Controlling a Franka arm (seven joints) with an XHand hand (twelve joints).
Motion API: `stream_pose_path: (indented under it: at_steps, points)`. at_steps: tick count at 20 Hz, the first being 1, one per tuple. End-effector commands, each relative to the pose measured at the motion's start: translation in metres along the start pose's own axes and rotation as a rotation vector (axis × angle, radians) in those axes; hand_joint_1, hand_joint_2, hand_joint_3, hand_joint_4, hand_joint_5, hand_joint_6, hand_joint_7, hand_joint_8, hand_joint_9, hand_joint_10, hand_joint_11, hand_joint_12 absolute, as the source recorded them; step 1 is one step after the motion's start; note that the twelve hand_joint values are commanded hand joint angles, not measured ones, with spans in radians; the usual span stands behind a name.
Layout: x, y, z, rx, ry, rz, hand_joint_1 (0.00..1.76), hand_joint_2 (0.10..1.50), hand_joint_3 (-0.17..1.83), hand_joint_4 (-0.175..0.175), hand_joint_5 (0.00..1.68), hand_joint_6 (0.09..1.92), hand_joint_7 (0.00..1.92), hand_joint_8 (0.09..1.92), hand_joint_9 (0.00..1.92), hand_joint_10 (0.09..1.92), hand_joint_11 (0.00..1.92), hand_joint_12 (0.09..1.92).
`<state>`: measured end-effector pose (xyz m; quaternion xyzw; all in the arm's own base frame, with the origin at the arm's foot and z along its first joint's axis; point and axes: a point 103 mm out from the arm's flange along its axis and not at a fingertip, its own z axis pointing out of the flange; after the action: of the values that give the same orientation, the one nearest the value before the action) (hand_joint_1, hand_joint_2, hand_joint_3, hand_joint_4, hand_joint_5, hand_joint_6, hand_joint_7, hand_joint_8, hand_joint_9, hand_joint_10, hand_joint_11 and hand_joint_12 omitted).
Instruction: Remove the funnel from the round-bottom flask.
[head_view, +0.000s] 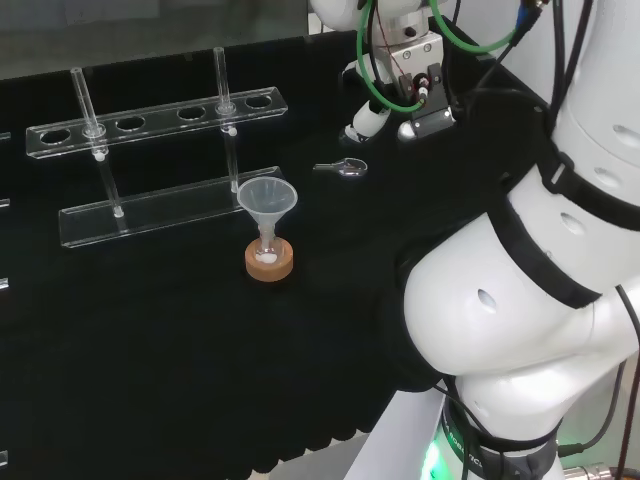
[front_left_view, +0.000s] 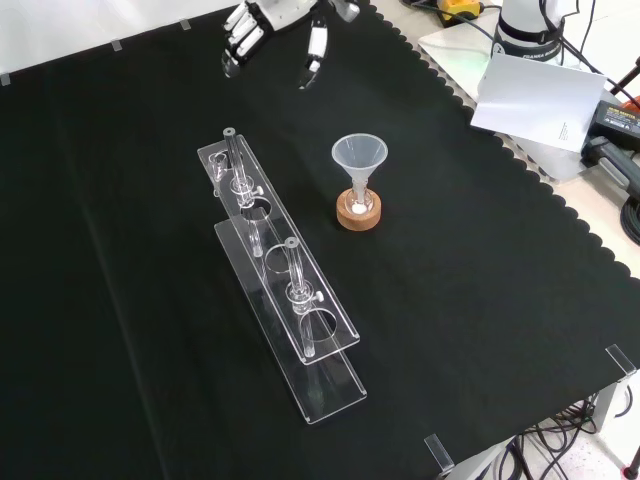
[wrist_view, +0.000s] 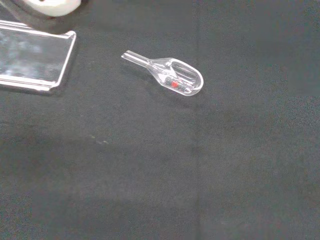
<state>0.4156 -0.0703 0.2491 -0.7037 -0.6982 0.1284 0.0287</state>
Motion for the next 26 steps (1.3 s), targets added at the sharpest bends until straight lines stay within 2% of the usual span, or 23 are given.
stream_pose_path:
  at_steps: [1, 6, 8, 11, 20, 26]
  points:
    - [0.023, -0.038, -0.006, 0.027, 0.027, 0.002, 0.69, 0.70, 0.36, -0.001, 0.37, 0.10, 0.27, 0.65, 0.54, 0.60, 0.34, 1.32]
    - [0.049, -0.062, -0.012, 0.049, 0.043, -0.015, 0.66, 0.70, 0.36, 0.004, 0.37, 0.09, 0.26, 0.64, 0.54, 0.59, 0.34, 1.32]
    - [0.058, -0.069, -0.014, 0.080, 0.072, -0.031, 0.64, 0.70, 0.36, 0.005, 0.37, 0.09, 0.25, 0.64, 0.54, 0.59, 0.34, 1.33]
    - [0.072, -0.076, -0.016, 0.096, 0.100, -0.050, 0.59, 0.70, 0.35, 0.011, 0.32, 0.09, 0.22, 0.63, 0.52, 0.59, 0.35, 1.34]
    - [0.118, -0.080, -0.014, 0.140, 0.086, -0.106, 0.53, 0.70, 0.29, 0.016, 0.16, 0.09, 0.08, 0.65, 0.34, 0.67, 0.28, 1.43]
    - [0.128, -0.077, -0.006, 0.173, 0.087, -0.117, 0.50, 0.69, 0.23, 0.019, 0.09, 0.09, 0.00, 0.56, 0.17, 0.74, 0.21, 1.48]
